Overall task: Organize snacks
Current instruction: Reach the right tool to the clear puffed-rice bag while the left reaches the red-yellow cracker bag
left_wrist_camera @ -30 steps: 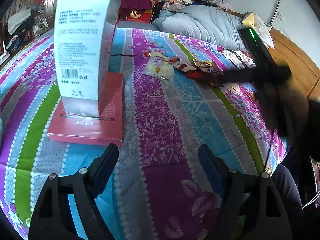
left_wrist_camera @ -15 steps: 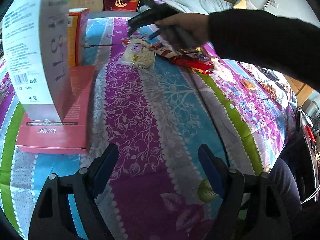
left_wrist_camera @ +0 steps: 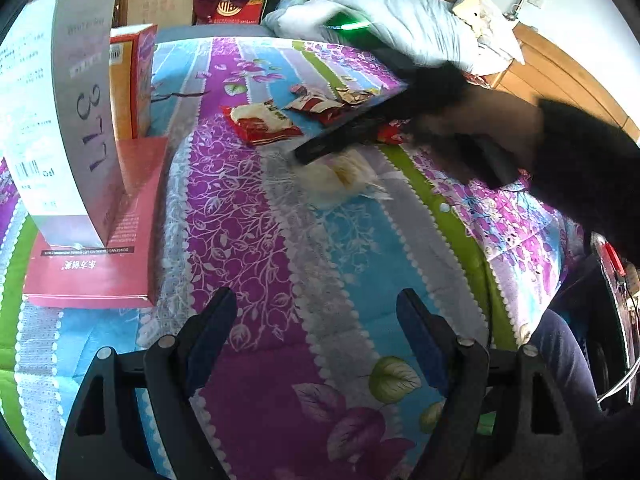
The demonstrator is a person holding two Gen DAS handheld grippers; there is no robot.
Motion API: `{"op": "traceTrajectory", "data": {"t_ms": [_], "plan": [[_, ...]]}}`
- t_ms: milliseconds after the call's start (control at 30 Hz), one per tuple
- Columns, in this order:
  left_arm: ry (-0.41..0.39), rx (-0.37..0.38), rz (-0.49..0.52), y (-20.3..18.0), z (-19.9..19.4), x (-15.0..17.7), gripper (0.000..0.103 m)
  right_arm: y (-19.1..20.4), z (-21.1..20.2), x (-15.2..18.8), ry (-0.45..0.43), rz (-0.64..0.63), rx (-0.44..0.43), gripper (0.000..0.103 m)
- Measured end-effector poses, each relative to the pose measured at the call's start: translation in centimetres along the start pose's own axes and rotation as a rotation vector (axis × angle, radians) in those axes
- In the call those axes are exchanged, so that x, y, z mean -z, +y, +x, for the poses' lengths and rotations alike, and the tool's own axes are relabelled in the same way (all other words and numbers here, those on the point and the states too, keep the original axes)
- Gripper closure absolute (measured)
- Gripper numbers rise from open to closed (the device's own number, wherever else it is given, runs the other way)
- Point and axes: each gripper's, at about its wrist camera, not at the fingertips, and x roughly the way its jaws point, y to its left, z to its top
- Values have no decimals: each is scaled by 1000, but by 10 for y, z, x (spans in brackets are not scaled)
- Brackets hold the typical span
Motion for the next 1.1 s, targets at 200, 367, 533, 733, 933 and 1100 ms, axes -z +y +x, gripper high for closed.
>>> {"op": "traceTrajectory", "data": {"t_ms": [200, 367, 533, 733, 933, 1100], "plan": [[3, 12, -40, -2, -4, 2, 20, -29, -67, 88, -154, 381, -52, 13], [7, -5, -28, -8, -8, 2, 20, -3, -36, 97, -98, 344, 39, 14], [11, -27, -38, -1, -11, 4, 20, 70, -22, 98, -82, -315, 335, 14], [27, -15, -79, 2, -2, 3, 20, 100, -1, 105, -229, -551, 575, 15], [45, -17, -56, -1, 1, 4, 20, 82, 11, 78, -243, -464, 613, 26], [59, -8, -52, -2, 5, 4, 20, 52, 12, 56, -193, -336, 398, 7]]}}
